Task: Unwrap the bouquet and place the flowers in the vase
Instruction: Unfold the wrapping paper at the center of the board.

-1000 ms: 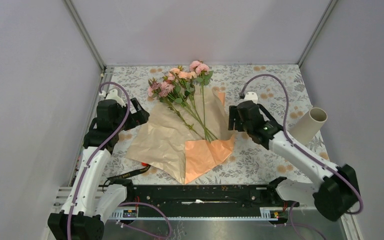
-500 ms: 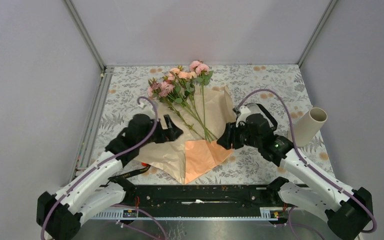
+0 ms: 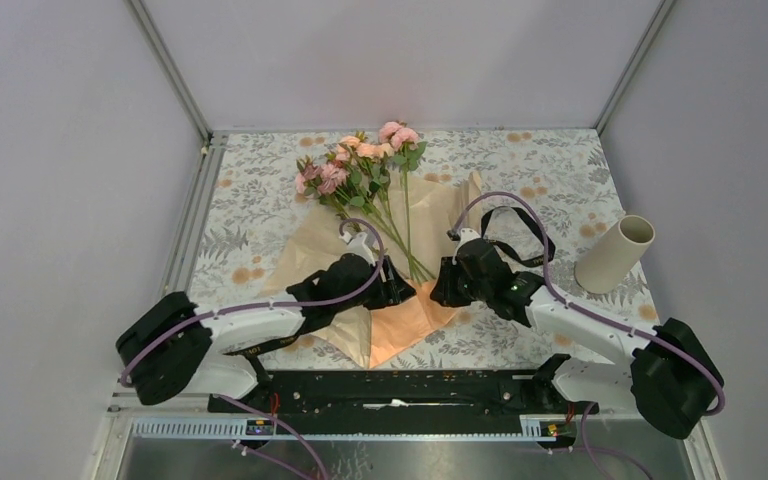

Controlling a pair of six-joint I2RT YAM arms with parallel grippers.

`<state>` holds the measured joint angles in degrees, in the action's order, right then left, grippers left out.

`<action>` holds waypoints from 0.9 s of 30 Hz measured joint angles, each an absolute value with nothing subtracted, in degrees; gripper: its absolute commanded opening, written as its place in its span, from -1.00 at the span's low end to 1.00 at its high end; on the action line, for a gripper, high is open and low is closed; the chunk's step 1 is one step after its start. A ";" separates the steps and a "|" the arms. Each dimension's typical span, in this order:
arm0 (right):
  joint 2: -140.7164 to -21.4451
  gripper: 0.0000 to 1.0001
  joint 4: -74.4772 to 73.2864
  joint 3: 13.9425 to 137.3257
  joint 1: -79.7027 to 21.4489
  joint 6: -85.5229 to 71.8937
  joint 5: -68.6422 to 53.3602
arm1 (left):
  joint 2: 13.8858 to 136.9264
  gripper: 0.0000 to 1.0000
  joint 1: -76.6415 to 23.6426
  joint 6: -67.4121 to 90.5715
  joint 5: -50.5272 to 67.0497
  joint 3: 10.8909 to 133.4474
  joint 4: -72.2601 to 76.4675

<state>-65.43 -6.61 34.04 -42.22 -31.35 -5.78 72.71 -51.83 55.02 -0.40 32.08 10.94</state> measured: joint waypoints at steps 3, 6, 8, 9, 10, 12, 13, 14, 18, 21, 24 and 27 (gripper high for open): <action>-68.14 -0.59 -5.85 34.04 -41.67 -32.05 -2.28 | 77.65 0.03 -53.23 57.34 -1.34 30.20 15.09; -69.58 -0.59 -5.56 33.56 -39.81 -32.95 -0.03 | 81.28 -0.02 -53.87 58.59 -2.13 28.86 16.47; -69.49 -0.58 -5.37 32.64 -38.04 -33.41 1.61 | 82.65 -0.04 -54.13 59.11 -2.59 27.92 16.86; -69.30 -0.57 -5.28 31.92 -37.01 -33.52 2.72 | 82.85 -0.04 -54.22 59.35 -2.85 27.29 17.12; -69.06 -0.57 -5.30 31.40 -36.27 -33.56 3.51 | 82.94 -0.05 -54.30 59.66 -3.22 26.50 17.63; -68.47 -0.57 -5.32 30.37 -34.57 -33.63 5.04 | 82.98 -0.06 -54.33 60.31 -3.49 25.58 18.85; -68.42 -0.57 -5.37 30.11 -33.67 -33.63 5.52 | 83.02 -0.06 -54.41 60.42 -3.66 25.26 19.62; -68.53 -0.57 -5.34 30.02 -32.58 -33.69 5.89 | 83.05 -0.06 -54.50 60.53 -3.88 24.82 20.38; -70.24 -0.58 -5.02 30.02 -28.53 -34.24 6.50 | 83.05 -0.07 -55.02 61.45 -4.67 23.22 23.14; -73.06 -0.59 -4.47 29.78 -24.77 -35.11 6.00 | 83.05 -0.07 -55.31 62.04 -5.19 22.33 24.80; -74.67 -0.57 -3.14 29.04 -20.62 -36.53 3.55 | 83.05 -0.07 -55.61 62.70 -5.85 21.82 25.69; -74.74 -0.49 -1.93 28.56 -18.11 -38.00 2.11 | 83.02 -0.07 -55.88 63.13 -6.31 21.58 26.09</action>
